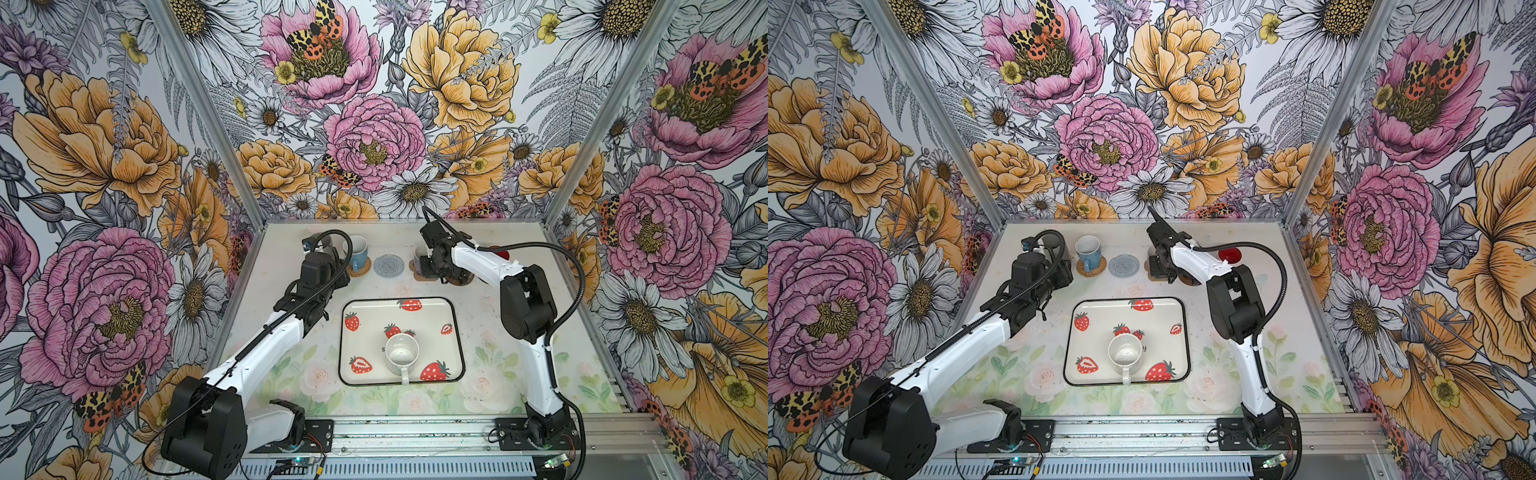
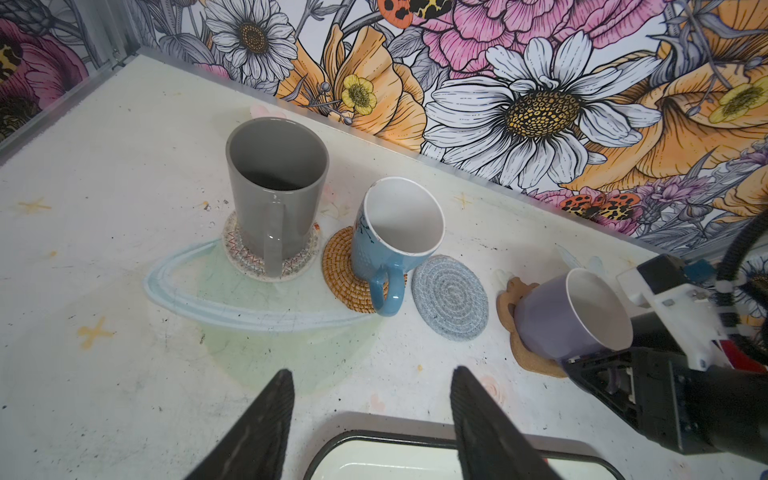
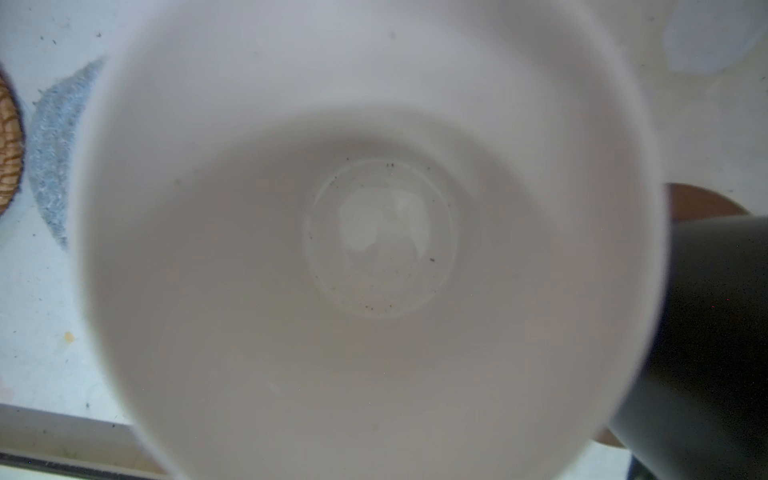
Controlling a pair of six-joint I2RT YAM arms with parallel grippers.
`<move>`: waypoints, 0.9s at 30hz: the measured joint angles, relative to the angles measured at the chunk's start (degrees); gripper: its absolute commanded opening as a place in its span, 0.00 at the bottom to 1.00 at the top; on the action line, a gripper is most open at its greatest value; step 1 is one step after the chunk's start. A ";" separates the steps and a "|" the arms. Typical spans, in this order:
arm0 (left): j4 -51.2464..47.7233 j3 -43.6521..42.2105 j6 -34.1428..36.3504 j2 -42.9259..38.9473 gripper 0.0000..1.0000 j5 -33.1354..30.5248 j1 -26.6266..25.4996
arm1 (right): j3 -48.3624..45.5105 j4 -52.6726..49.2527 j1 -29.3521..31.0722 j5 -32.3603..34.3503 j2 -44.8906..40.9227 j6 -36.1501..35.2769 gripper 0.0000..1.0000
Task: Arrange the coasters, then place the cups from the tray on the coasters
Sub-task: 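Hold the white mug on the paw-shaped coaster with the right gripper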
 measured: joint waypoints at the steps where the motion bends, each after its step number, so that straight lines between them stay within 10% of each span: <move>1: 0.00 0.00 0.00 0.00 0.62 0.00 0.00 | 0.04 0.00 0.00 0.04 0.00 -0.15 0.38; 27: -0.46 -0.07 0.00 -0.52 0.62 -0.02 0.02 | -6.64 0.57 2.19 2.27 -9.38 0.15 0.59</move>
